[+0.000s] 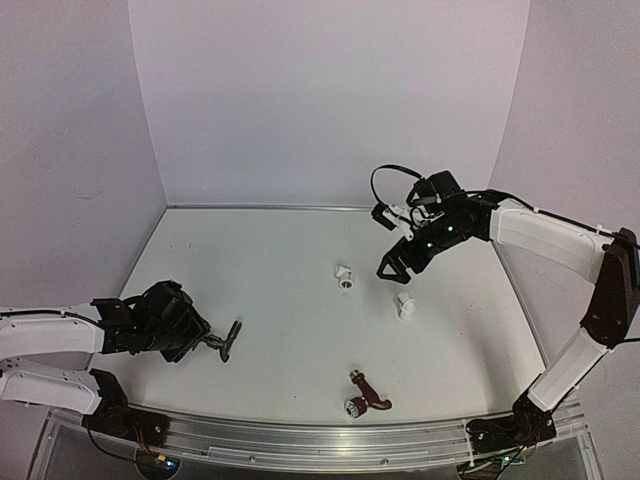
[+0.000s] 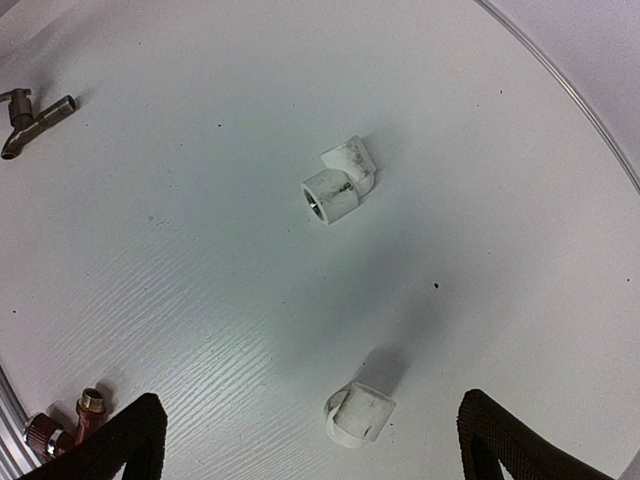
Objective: Install the water faucets
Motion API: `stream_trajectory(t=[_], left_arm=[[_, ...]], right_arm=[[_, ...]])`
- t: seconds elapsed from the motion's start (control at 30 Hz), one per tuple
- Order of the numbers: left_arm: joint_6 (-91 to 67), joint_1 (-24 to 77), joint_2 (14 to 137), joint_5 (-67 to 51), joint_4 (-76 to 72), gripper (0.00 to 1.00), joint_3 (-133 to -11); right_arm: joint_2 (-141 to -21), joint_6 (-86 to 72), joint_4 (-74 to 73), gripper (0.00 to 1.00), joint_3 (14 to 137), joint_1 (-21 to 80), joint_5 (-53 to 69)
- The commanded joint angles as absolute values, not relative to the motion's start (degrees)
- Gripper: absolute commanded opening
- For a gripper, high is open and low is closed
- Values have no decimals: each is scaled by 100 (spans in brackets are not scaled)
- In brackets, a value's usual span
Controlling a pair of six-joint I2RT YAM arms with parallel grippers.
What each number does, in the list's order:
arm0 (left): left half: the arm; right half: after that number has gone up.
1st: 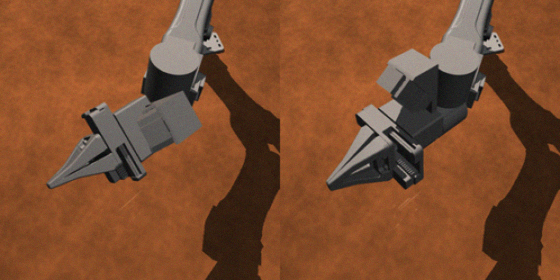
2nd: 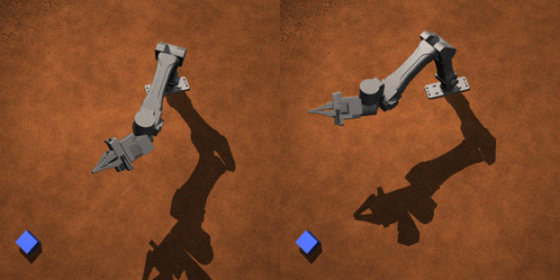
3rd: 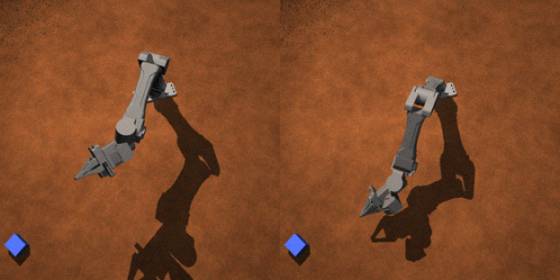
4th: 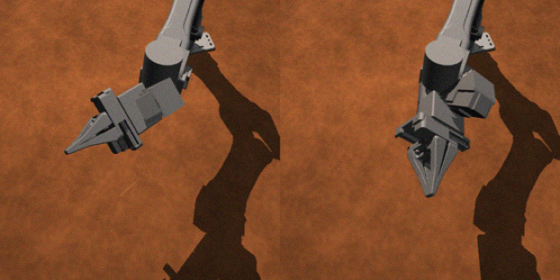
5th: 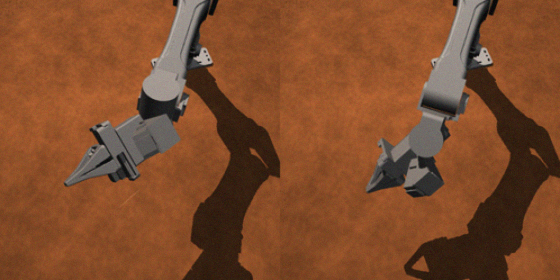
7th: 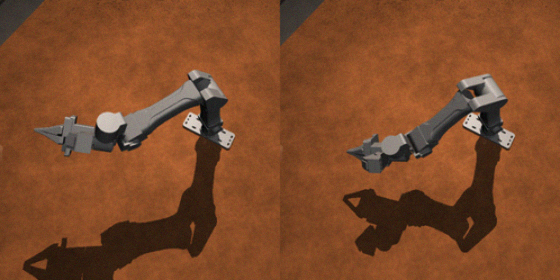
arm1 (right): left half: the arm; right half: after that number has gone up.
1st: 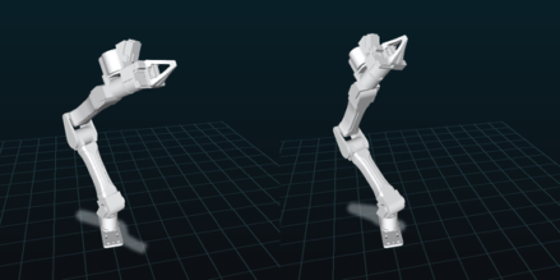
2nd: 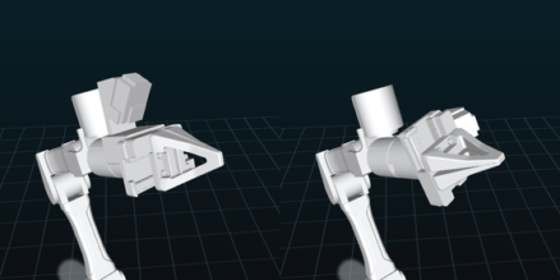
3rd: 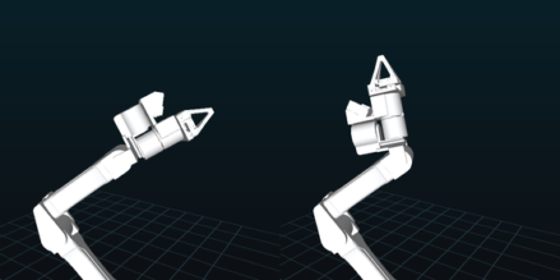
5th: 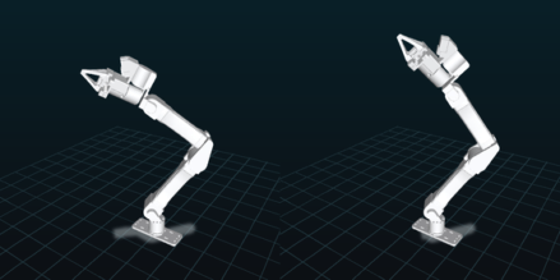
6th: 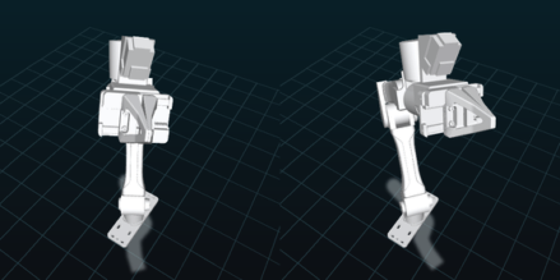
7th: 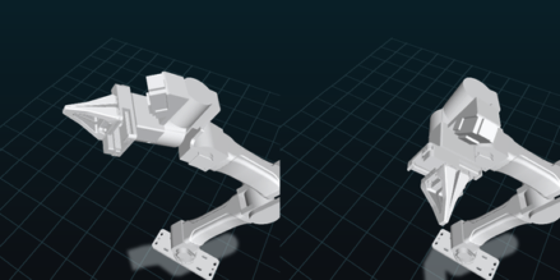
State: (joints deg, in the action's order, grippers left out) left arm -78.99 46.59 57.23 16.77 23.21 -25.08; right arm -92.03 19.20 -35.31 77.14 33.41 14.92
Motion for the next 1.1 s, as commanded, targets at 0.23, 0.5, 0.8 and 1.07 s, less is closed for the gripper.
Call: stream_trajectory(t=[0.23, 0.5, 0.8, 1.07], left_arm=[[-7537, 4211, 6618, 1198, 390, 58, -2125], [-7575, 4106, 7163, 1067, -333, 50, -2036], [-7470, 3936, 7385, 1104, -853, 35, -1857], [-7049, 3936, 7131, 1121, -758, 14, -2054]], right_arm=[[-9050, 1907, -3656, 98, 7910, 3349, 1561], [-9077, 1934, -3699, 98, 7920, 3349, 1562], [-9053, 1978, -3739, 98, 7939, 3349, 1635], [-9085, 2097, -3875, 98, 8082, 3349, 1846]])
